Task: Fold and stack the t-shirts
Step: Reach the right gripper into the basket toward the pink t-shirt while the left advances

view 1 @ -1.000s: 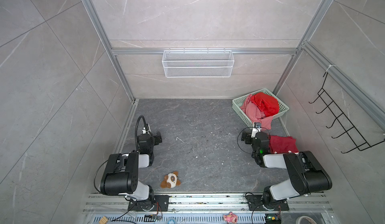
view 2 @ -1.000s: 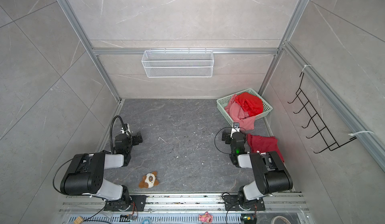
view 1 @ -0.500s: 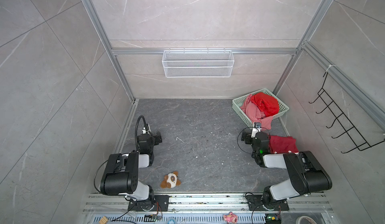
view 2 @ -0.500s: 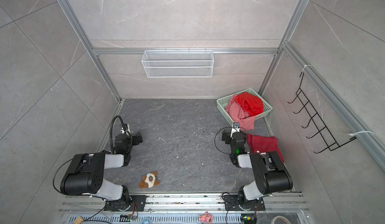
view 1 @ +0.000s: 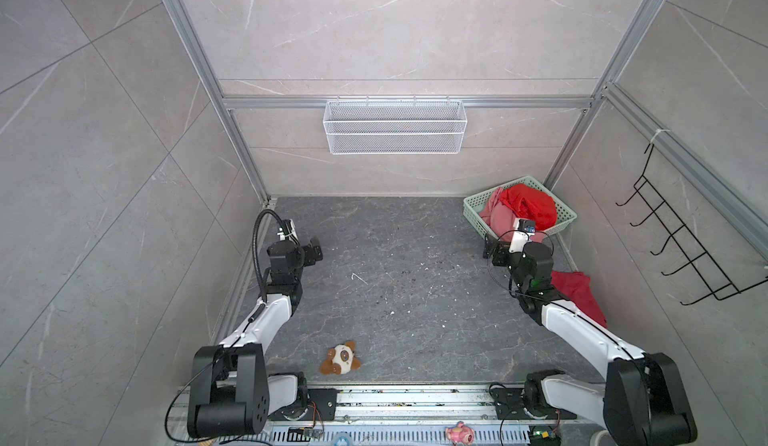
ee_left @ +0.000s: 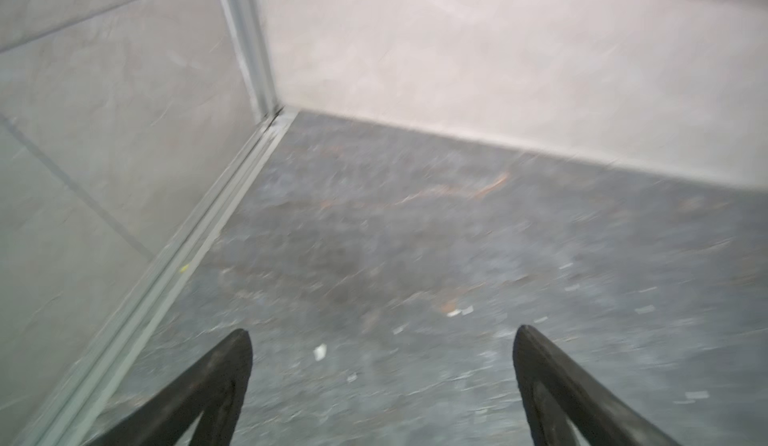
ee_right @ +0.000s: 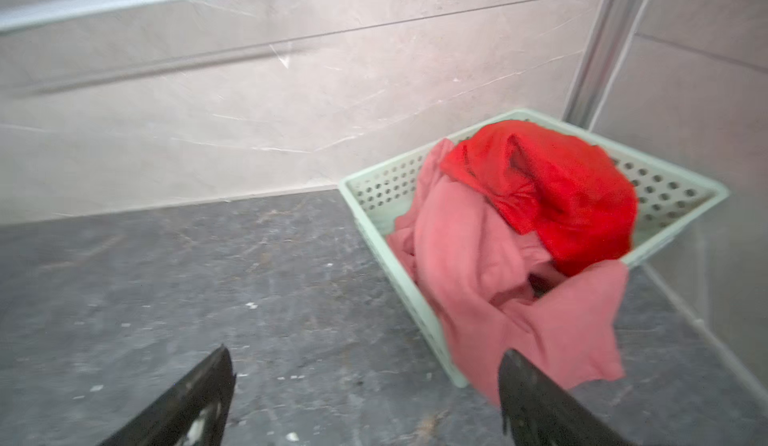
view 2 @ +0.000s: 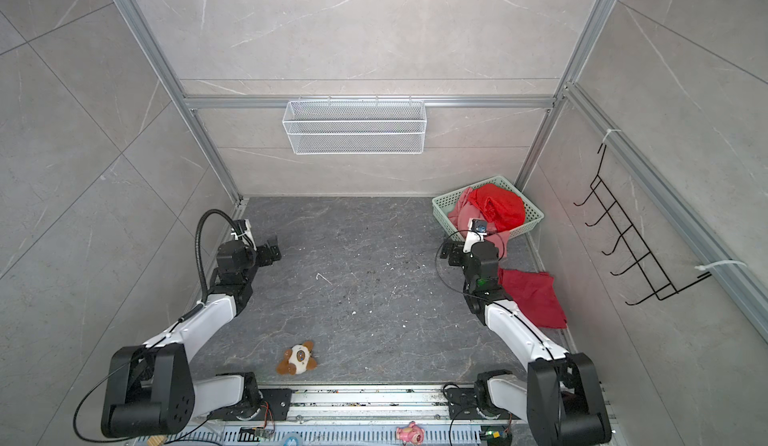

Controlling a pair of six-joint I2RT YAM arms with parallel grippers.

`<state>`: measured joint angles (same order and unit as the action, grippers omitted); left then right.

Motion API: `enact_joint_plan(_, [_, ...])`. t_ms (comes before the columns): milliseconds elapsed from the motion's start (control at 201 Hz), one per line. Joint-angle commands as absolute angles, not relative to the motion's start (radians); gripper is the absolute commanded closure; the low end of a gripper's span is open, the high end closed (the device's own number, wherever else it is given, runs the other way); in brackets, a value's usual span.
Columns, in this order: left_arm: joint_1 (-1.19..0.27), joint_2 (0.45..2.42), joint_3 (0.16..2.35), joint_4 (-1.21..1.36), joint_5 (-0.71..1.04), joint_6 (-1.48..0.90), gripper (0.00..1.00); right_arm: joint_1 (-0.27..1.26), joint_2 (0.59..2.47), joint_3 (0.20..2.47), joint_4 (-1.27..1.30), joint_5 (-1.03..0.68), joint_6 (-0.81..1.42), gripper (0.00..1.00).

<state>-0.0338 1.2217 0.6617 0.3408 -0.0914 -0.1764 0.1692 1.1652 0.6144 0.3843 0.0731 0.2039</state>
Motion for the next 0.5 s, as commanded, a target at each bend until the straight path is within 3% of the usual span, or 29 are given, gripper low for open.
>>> enact_joint_plan(0, [-0.125,1.181,0.738,0.201,0.026,-0.435,0.0,0.258,1.15,0.693,0.184,-0.073,0.422,0.0])
enact_joint_plan(204, [-0.408,1.243,0.756,0.269,0.042,-0.812,0.0,0.496,1.232,0.688,0.275,-0.144,0.752,0.0])
enact_joint_plan(289, [-0.52,1.278,0.745,0.32,0.026,-0.926,0.0,0.589,1.257,0.693,0.265,-0.135,0.787,0.0])
enact_joint_plan(493, [-0.649,1.244,0.75,0.293,-0.037,-0.881,0.0,0.671,1.204,0.697,0.204,-0.058,0.77,0.0])
